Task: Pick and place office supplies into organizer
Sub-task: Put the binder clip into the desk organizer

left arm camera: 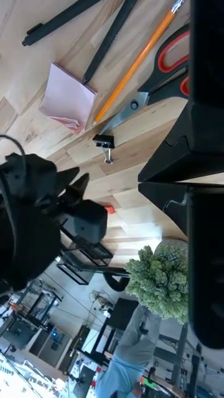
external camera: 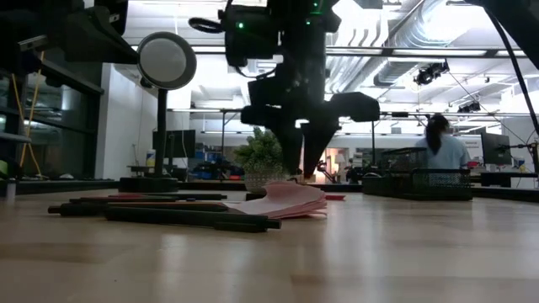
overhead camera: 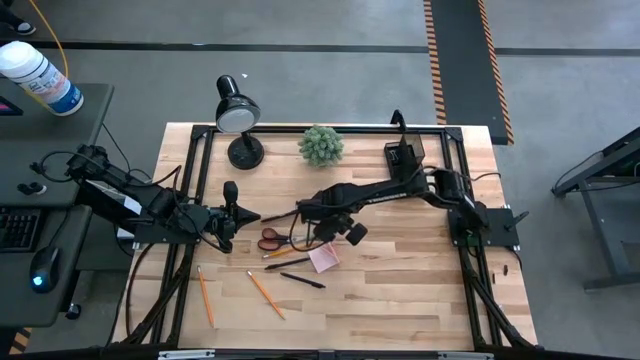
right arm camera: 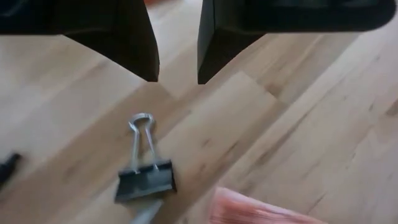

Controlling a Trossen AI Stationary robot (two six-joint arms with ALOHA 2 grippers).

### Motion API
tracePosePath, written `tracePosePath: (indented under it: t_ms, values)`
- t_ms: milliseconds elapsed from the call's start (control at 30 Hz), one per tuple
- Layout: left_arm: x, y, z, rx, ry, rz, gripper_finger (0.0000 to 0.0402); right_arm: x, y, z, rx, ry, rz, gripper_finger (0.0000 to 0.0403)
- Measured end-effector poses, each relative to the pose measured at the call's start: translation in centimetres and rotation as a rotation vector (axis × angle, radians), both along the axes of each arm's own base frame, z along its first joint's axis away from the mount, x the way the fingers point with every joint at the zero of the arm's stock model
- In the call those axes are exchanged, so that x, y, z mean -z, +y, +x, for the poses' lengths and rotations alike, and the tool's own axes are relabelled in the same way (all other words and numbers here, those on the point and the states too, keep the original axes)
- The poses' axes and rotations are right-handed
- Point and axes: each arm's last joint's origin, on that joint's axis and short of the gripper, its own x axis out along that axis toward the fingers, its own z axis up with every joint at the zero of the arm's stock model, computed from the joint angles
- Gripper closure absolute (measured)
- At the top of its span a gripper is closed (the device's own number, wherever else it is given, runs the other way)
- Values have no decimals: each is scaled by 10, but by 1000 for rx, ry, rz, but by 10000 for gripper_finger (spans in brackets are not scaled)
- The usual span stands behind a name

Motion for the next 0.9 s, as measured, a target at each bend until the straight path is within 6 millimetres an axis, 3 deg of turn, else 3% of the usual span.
tracePosePath:
  t_ms: [133,400,700,900]
  values:
    - [0,0,0,0,0,0,401,6,-2,3,-90,-45,101,329]
    - [0,0,0,1,0,2,401,6,-10,11,-145,-131,109,363]
    - [0,0,0,1,0,2,401,6,-12,14,-144,-165,128,341]
    - [0,0,0,1,1,2,401,23,-13,17,-173,-127,118,334]
